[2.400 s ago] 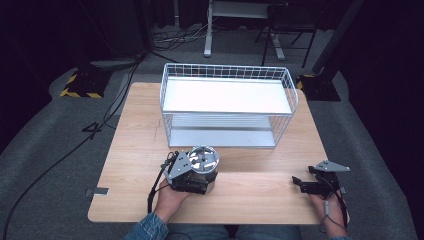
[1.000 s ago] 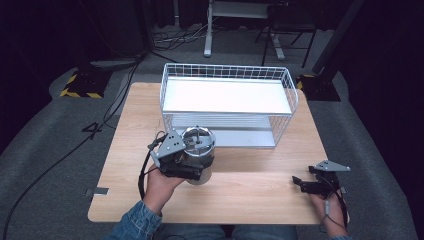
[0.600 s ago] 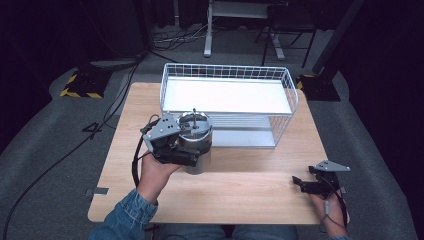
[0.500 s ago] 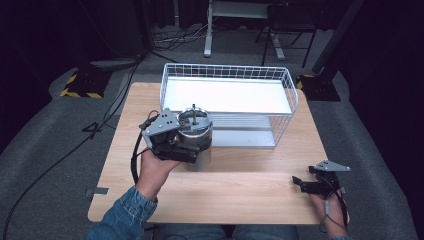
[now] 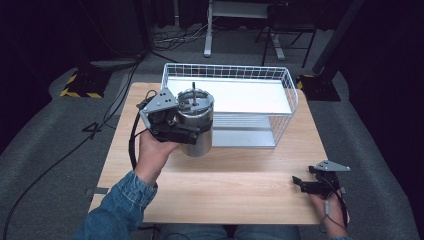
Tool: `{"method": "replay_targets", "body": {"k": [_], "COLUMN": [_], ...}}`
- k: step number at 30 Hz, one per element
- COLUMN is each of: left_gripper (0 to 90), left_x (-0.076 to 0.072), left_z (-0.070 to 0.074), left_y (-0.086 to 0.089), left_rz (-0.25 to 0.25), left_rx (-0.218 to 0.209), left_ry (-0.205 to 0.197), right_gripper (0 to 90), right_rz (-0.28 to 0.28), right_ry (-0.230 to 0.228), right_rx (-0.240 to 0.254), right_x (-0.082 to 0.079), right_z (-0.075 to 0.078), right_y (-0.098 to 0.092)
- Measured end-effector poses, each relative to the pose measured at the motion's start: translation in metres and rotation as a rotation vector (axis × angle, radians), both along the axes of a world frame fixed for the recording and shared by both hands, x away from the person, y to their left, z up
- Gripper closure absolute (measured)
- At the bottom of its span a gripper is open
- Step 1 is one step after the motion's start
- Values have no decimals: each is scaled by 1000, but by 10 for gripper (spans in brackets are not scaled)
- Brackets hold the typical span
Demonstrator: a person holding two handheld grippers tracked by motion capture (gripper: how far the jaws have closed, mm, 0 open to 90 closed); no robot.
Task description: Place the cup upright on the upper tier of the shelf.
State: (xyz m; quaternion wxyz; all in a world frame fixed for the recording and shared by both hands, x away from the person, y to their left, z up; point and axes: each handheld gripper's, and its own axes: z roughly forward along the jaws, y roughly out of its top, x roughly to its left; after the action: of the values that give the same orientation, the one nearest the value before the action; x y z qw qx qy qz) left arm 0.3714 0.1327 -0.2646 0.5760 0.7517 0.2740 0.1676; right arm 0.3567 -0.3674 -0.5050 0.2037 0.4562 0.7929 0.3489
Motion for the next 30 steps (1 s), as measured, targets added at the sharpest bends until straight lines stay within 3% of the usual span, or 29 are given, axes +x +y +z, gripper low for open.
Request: {"method": "replay_targets", "body": {"k": [15, 30], "left_gripper": [38, 38], "left_x": [33, 77], "left_z": [33, 50], "left_y": [-6, -23], "left_rz": [39, 142], "left_rx": [-65, -65], "left_ry": [-12, -52], "right_gripper": [157, 157], "right_rz": [0, 0], "right_ry": [0, 0], "right_rx": [0, 0], "right_x": [0, 0], "right_z": [0, 0], "right_y": [0, 0]}}
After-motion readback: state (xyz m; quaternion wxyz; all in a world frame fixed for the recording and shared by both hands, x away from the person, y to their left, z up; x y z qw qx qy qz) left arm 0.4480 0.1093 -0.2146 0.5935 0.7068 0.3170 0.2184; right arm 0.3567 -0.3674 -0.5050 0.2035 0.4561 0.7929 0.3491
